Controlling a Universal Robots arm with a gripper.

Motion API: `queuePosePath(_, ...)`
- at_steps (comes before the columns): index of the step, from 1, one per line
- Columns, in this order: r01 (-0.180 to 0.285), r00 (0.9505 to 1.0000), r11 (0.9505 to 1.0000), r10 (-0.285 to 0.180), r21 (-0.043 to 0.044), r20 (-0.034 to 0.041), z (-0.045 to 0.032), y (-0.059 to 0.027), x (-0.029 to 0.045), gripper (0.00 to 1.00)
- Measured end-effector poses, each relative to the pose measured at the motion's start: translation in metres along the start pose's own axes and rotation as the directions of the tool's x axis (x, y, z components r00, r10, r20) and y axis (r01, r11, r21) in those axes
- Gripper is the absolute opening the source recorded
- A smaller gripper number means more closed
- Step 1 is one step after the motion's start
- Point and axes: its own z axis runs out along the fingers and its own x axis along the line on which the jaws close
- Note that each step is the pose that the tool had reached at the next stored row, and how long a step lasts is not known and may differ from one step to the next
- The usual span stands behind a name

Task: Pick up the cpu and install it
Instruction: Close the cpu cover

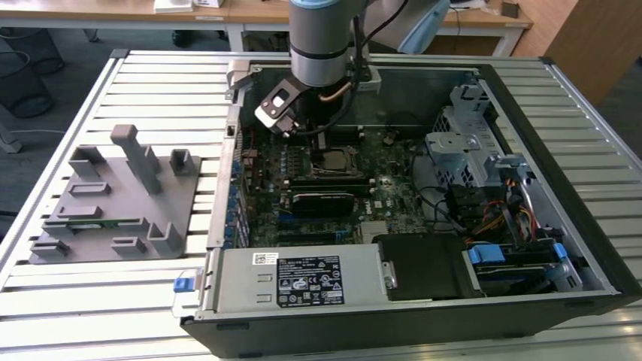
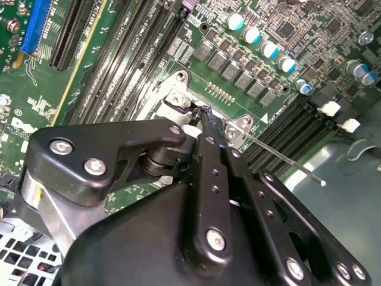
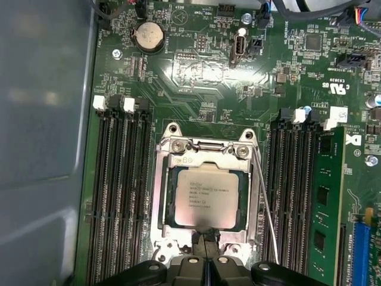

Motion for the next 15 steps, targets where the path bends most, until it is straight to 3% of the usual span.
queuePosePath(15, 0.000, 1.0000, 1.0000, 0.000, -0.0003, -0.0004, 0.0037, -0.0001, 0.0000, 0.11)
